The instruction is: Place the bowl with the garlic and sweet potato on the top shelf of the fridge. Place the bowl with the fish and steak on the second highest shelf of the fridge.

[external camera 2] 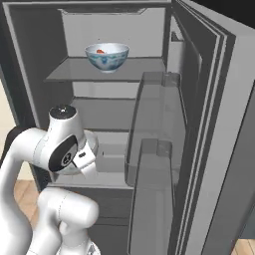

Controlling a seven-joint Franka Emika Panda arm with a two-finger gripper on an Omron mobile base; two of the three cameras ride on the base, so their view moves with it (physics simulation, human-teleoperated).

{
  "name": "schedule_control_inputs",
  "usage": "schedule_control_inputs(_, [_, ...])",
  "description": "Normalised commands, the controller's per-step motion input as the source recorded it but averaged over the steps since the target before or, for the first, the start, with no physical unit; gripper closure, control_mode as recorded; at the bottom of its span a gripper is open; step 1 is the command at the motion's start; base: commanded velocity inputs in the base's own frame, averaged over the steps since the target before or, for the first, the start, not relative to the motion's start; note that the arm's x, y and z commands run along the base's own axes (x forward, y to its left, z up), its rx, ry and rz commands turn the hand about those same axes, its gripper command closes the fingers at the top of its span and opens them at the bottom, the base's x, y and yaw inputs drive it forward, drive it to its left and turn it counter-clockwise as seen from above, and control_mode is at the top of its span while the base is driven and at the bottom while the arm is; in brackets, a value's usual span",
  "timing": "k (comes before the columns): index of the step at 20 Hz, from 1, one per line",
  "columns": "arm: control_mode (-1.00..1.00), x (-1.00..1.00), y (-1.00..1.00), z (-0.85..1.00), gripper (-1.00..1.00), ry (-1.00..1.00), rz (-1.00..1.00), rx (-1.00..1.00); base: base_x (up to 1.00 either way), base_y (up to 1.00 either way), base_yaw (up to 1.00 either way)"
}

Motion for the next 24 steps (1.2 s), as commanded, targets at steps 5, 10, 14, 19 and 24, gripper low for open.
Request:
schedule_control_inputs(5, [-1.0,0.36,0.0,0.13,1.0,-0.06,0.0,0.0,0.51,-0.08,0.0])
schedule_control_inputs(10, [-1.0,0.83,0.01,0.57,1.0,-0.26,0.0,-0.01,0.0,0.0,0.0])
schedule_control_inputs(14, [-1.0,1.0,0.0,-0.02,1.0,-0.05,0.0,0.0,0.0,0.0,0.0])
schedule_control_inputs(19, [-1.0,1.0,0.0,-0.17,1.0,0.0,0.0,0.0,0.0,0.0,0.0])
schedule_control_inputs(24, [-1.0,1.0,0.0,-0.17,1.0,0.0,0.0,0.0,0.0,0.0,0.0])
